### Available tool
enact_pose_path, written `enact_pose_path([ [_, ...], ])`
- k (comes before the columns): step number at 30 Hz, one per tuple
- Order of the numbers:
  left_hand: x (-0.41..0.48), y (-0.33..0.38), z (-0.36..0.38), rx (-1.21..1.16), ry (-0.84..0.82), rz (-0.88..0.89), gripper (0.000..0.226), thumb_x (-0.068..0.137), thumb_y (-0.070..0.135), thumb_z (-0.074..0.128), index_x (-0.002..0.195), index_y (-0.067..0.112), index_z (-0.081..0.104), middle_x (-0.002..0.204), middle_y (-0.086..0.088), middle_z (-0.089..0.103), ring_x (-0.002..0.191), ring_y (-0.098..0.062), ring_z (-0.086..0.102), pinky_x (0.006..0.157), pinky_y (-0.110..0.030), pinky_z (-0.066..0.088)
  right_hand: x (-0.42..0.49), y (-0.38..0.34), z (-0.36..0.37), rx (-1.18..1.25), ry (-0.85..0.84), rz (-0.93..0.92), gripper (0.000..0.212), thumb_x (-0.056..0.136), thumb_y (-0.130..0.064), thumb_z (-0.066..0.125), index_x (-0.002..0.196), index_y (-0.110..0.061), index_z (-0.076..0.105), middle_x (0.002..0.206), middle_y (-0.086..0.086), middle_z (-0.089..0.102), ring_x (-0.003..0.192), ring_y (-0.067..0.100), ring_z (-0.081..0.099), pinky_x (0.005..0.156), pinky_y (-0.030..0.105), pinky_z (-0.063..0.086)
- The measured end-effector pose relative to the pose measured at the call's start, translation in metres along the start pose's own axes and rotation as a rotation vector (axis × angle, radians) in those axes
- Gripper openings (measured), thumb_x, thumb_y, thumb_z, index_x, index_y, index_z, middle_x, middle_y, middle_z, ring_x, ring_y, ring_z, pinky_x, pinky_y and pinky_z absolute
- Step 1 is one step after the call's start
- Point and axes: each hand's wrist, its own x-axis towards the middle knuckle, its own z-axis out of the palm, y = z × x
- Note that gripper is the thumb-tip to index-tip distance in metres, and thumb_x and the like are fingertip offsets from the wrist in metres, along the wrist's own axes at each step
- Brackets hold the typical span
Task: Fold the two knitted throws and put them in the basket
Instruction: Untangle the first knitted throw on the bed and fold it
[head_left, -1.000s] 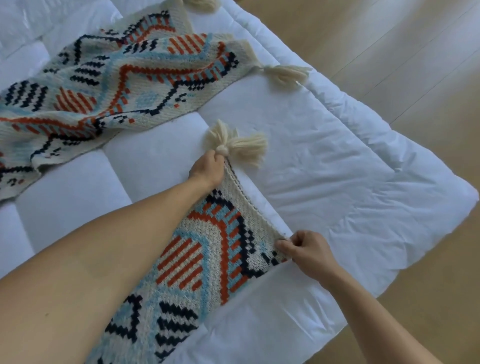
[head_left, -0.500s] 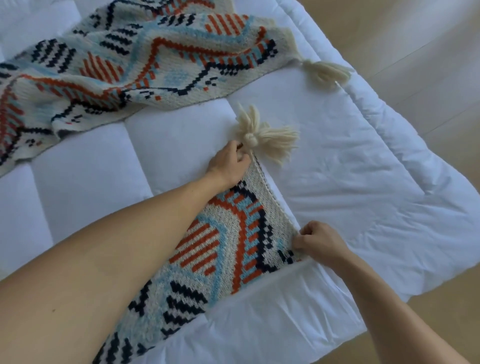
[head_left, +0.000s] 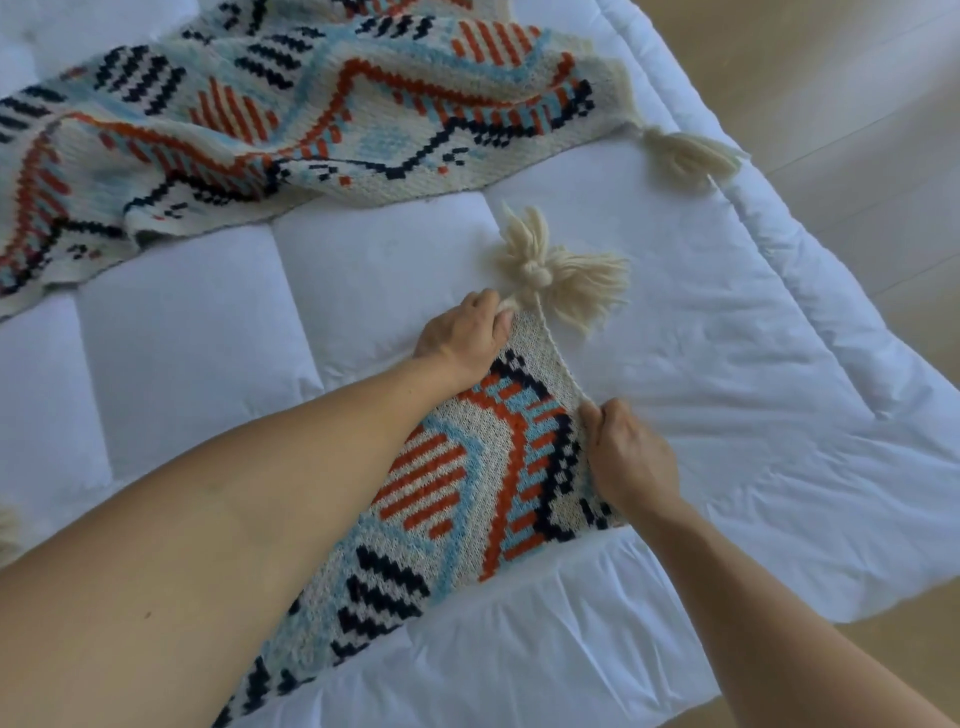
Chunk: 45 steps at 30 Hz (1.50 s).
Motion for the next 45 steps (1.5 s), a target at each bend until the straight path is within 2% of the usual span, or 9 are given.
enact_pose_path([
  [3,-0.009,-0.003,0.002,0.018,0.045,-0.018,0.057,0.098,0.053,0.030,0.133,0.010,0.041,0.124,-0.014,0.051,0.108,-0.030,0.053,0.087,-0.041,0.044,0.001,-0.005,0.002,-0.067,-0.034,0.029,0.043,0.103,-0.051,0.023,0.094,-0.016,0.047,0.081,0.005,0.058,0.073,0.027,0.055,0.071,0.037,0.046],
  [7,-0.059,-0.012,0.003,0.069,0.330,0.035,0.068,0.095,0.049,0.029,0.145,0.003,0.033,0.144,-0.017,0.040,0.133,-0.030,0.038,0.112,-0.047,0.029,0.015,-0.027,-0.006,-0.065,-0.075,0.019,0.047,0.098,-0.059,0.026,0.097,-0.018,0.049,0.084,0.003,0.059,0.077,0.023,0.058,0.074,0.037,0.050],
  [10,-0.108,-0.016,0.023,0.037,0.278,0.019,0.069,0.096,0.045,0.028,0.154,0.008,0.016,0.161,-0.013,0.016,0.150,-0.027,0.011,0.121,-0.050,0.008,0.031,-0.054,0.001,0.022,-0.079,0.004,0.050,0.097,-0.060,0.031,0.103,-0.014,0.048,0.092,0.006,0.059,0.084,0.027,0.059,0.079,0.042,0.052],
  [18,-0.161,-0.061,0.055,0.208,0.034,-0.135,0.068,0.098,0.052,0.019,0.156,0.019,0.004,0.163,-0.009,-0.006,0.151,-0.024,-0.007,0.119,-0.050,-0.002,0.042,-0.054,0.022,0.165,0.012,0.106,0.036,0.099,-0.055,0.032,0.105,-0.020,0.039,0.097,0.006,0.058,0.087,0.030,0.060,0.086,0.049,0.049],
  [20,-0.163,-0.068,0.048,0.184,0.029,-0.177,0.069,0.098,0.053,0.018,0.156,0.019,0.001,0.163,-0.008,-0.009,0.150,-0.023,-0.011,0.119,-0.050,-0.002,0.037,-0.062,0.026,0.084,0.102,0.068,0.037,0.099,-0.050,0.036,0.117,-0.018,0.041,0.112,0.009,0.056,0.104,0.032,0.055,0.096,0.047,0.041],
  [24,-0.177,-0.077,0.040,0.139,0.103,-0.254,0.071,0.097,0.051,0.020,0.155,0.013,0.005,0.163,-0.011,-0.002,0.151,-0.025,-0.005,0.120,-0.049,0.000,0.011,-0.098,0.034,-0.261,0.271,-0.410,0.062,0.097,-0.051,0.035,0.152,-0.025,0.021,0.158,0.007,0.021,0.147,0.025,0.013,0.117,0.037,-0.005],
  [28,-0.204,-0.089,0.047,0.165,0.133,-0.271,0.074,0.096,0.050,0.029,0.155,0.008,0.012,0.163,-0.013,0.003,0.151,-0.028,0.001,0.120,-0.051,0.004,-0.003,-0.115,0.070,-0.544,-0.045,-0.768,0.064,0.097,-0.065,0.013,0.156,-0.038,0.006,0.165,0.002,0.003,0.152,0.024,-0.005,0.120,0.050,-0.006],
  [33,-0.226,-0.128,0.050,0.202,0.064,-0.398,0.075,0.094,0.058,0.022,0.156,0.021,0.003,0.164,-0.011,-0.004,0.150,-0.033,-0.005,0.118,-0.055,0.000,0.021,-0.107,0.082,-0.633,-0.118,-0.636,0.074,0.087,-0.078,0.001,0.148,-0.045,-0.024,0.160,-0.006,-0.027,0.145,0.018,-0.033,0.120,0.049,-0.014],
  [45,-0.291,-0.196,0.035,0.185,0.003,-0.582,0.081,0.085,0.074,-0.005,0.149,0.029,-0.026,0.160,-0.012,-0.024,0.147,-0.032,-0.022,0.115,-0.059,-0.012,0.006,-0.122,0.081,-0.712,-0.112,-0.518,0.077,0.084,-0.080,-0.002,0.146,-0.043,-0.030,0.156,-0.004,-0.037,0.143,0.019,-0.037,0.120,0.053,-0.011],
])
